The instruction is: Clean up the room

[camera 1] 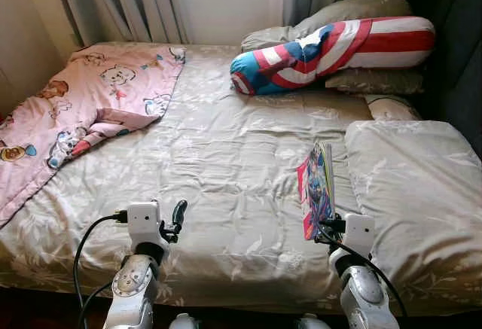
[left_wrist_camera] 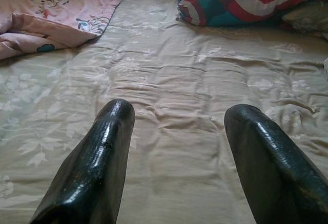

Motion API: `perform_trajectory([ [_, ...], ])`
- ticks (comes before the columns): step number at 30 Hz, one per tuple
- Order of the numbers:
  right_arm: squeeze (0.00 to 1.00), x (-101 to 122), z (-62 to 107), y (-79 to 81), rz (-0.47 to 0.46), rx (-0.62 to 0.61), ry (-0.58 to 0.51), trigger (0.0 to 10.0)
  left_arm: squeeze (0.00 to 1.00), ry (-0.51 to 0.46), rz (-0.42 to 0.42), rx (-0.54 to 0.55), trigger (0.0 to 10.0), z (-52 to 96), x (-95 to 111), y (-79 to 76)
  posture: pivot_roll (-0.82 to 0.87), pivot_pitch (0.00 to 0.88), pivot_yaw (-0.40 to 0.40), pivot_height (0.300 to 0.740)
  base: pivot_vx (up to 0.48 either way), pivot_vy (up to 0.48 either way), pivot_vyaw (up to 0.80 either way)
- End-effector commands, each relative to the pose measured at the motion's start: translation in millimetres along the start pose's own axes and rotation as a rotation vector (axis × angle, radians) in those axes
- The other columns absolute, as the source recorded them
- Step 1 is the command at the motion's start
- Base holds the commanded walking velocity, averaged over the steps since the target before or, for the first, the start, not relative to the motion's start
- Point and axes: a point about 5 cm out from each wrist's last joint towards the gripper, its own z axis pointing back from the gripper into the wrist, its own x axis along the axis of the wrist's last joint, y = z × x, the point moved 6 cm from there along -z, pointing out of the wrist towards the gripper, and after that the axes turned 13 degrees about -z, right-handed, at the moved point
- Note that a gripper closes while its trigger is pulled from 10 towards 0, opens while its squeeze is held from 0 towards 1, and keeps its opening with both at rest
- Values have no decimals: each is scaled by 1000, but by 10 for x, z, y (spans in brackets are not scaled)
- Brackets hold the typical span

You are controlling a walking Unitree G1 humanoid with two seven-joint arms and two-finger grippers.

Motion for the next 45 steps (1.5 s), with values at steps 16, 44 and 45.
perform_trajectory([
  [16, 0, 107, -19, 35, -7, 14, -52, 10000, 0, -6, -4, -2, 10000, -6, 34, 10, -20, 23, 11, 653, 0, 0, 0],
  [44, 0, 93, -13, 59, -12, 27, -50, 10000, 0, -6, -8, -4, 10000, -12, 43, 1, -20, 23, 10, 653, 0, 0, 0],
  [45, 0, 96, -12, 62, -15, 27, -52, 10000, 0, -6, -8, -4, 10000, -12, 43, 2, -20, 24, 11, 653, 0, 0, 0],
])
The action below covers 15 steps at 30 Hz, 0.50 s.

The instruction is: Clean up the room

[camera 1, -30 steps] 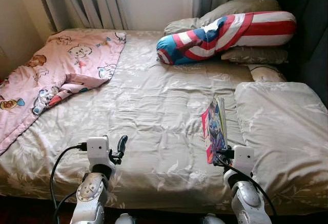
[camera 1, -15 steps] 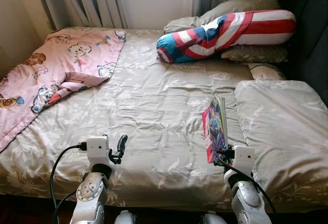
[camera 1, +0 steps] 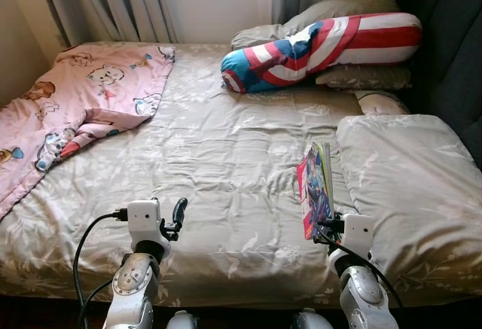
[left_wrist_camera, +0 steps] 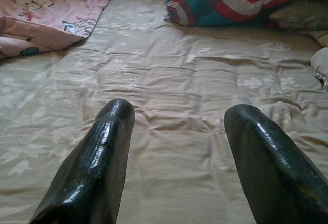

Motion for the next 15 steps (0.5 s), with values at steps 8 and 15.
perform_trajectory([
  [8, 0, 77, -19, 73, 2, 31, -38, 10000, 0, 9, -9, -6, 10000, 2, -8, 0, -18, 26, 12, 643, 0, 0, 0],
  [15, 0, 78, -18, 67, -4, 26, -40, 10000, 0, 8, -12, -7, 10000, 3, -6, 2, -17, 27, 12, 643, 0, 0, 0],
])
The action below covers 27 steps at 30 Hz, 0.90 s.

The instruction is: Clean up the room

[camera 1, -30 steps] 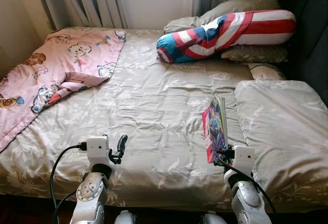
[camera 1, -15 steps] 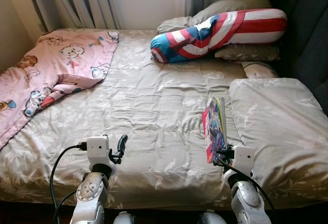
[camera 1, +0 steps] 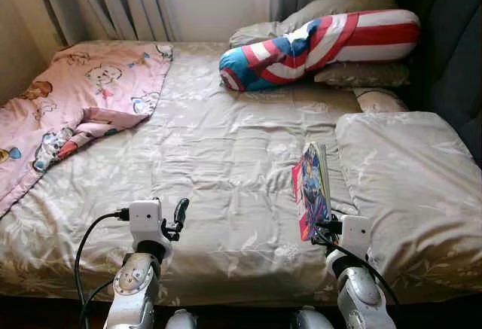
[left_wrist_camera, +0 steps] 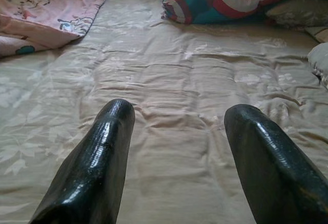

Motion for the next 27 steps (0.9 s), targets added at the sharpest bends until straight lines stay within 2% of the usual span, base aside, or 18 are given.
perform_trajectory([
  [1, 0, 116, -22, 43, 1, 19, -49, 10000, 0, 8, -9, 1, 10000, 5, -8, 22, -17, 27, 12, 643, 0, 0, 0],
  [9, 0, 108, -22, 41, -1, 21, -47, 10000, 0, 9, -10, -1, 10000, 2, -9, 19, -19, 27, 12, 643, 0, 0, 0],
  [17, 0, 38, -17, 122, -5, 67, -16, 10000, 0, 14, -17, -7, 10000, -2, -14, 8, -15, 28, 13, 643, 0, 0, 0],
  [27, 0, -1, -7, 213, 24, 132, 7, 10000, 0, 13, -23, -15, 10000, -3, -12, -6, -16, 29, 14, 643, 270, 0, 0],
])
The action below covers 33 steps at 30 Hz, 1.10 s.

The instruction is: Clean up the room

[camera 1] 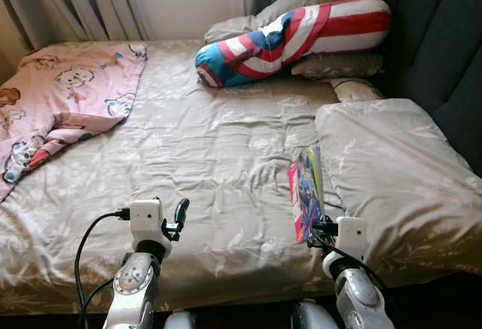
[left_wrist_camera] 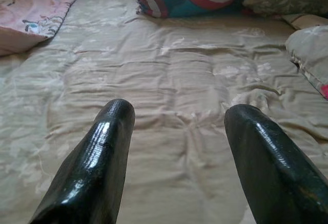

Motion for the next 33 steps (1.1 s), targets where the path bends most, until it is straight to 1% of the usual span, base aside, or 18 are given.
perform_trajectory([
  [1, 0, 89, -24, 104, 25, 56, -34, 10000, 0, 12, -10, -8, 10000, 0, -13, 0, -16, 29, 15, 643, 296, 0, 0],
  [2, 0, 89, -24, 104, 25, 56, -34, 10000, 0, 12, -10, -8, 10000, 0, -13, 0, -16, 29, 15, 643, 296, 0, 0],
  [7, 0, 70, -16, 149, 33, 71, -32, 10000, 0, 11, -11, -11, 10000, -2, -11, -7, -16, 29, 15, 643, 295, 0, 736],
  [9, 0, 64, -13, 145, 19, 62, -32, 10000, 0, 11, -11, -12, 10000, -2, -12, -11, -16, 29, 15, 643, 296, 0, 0],
  [17, 0, 37, -12, 103, 14, 46, -23, 10000, 0, 9, -12, -15, 10000, -1, -10, -23, -20, 27, 16, 643, 292, 0, 0],
  [20, 0, 20, -22, 63, -13, 23, -19, 10000, 0, 8, -12, -15, 10000, -6, -5, -26, -20, 27, 16, 643, 0, 0, 0],
  [21, 0, 16, -29, 46, -28, 12, -18, 10000, 0, 7, -12, -16, 10000, -8, -2, -26, -20, 27, 16, 643, 0, 0, 0],
  [22, 0, 6, -49, 9, -62, -11, -12, 10000, 0, 4, -13, -16, 10000, -6, 6, -25, -16, 28, 20, 643, 0, 0, 0],
  [26, 0, -6, -116, -47, -145, -50, 6, 10000, 0, 2, -16, -18, 10000, 2, 12, -19, -14, 28, 23, 643, 0, 0, 0],
  [29, 0, -79, -167, -94, -230, -89, 49, 10000, 0, 0, -22, -20, 10000, 2, 29, -15, 8, 33, 27, 643, 0, 0, 0],
  [33, 0, -93, -229, -124, -316, -125, 71, 10000, 0, -16, -28, -15, 10000, 5, 96, 38, 24, 42, 39, 643, 0, 0, 0],
])
